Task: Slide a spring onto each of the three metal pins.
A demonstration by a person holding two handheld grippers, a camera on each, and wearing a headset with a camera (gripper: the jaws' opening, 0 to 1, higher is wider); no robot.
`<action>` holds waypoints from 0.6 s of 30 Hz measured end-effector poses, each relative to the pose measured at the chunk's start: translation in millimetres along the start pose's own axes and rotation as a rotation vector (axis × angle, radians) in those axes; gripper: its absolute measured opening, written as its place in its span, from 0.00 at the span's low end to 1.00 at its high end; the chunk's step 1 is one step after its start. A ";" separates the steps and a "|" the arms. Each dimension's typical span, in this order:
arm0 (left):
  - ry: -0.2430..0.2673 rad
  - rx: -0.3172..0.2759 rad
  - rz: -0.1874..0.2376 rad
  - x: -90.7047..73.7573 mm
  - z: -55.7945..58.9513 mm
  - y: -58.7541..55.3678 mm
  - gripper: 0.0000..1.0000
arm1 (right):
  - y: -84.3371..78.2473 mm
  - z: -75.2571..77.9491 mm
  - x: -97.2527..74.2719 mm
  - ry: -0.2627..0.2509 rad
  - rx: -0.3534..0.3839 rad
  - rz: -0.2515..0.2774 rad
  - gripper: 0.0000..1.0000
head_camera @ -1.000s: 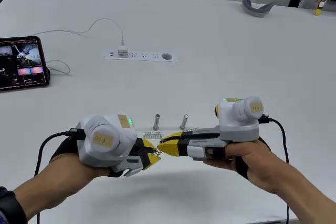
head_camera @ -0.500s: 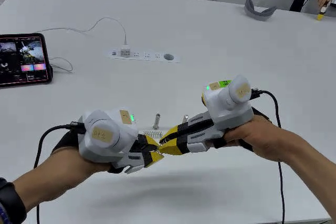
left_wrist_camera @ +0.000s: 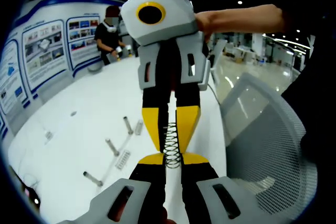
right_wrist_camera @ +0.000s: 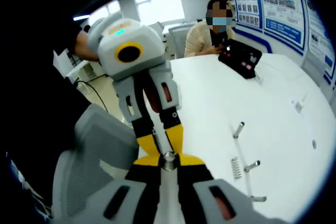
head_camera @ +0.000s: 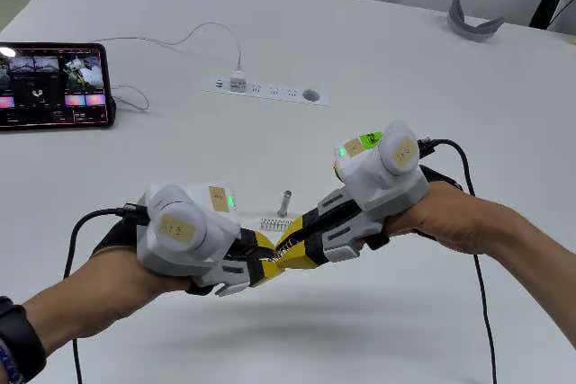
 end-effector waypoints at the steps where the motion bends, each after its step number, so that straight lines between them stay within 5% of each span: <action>1: -0.001 -0.006 0.006 -1.1 0.1 -0.9 0.09 | 0.6 -0.8 0.8 0.005 -0.010 -0.003 0.12; 18: 0.034 -0.082 0.066 -17.7 -5.9 -13.7 0.11 | 5.4 1.3 12.8 0.007 0.016 0.027 0.12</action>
Point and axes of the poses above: the centre of the closed fingertips' face, and the gripper's own axes: x roughly forward along the fingers, z roughly to its right, y roughly out of its top, the point moved 3 cm from there along -x, roughly backward along the fingers, and after that the axes turned 7 degrees about -x, right-handed, at the moved point
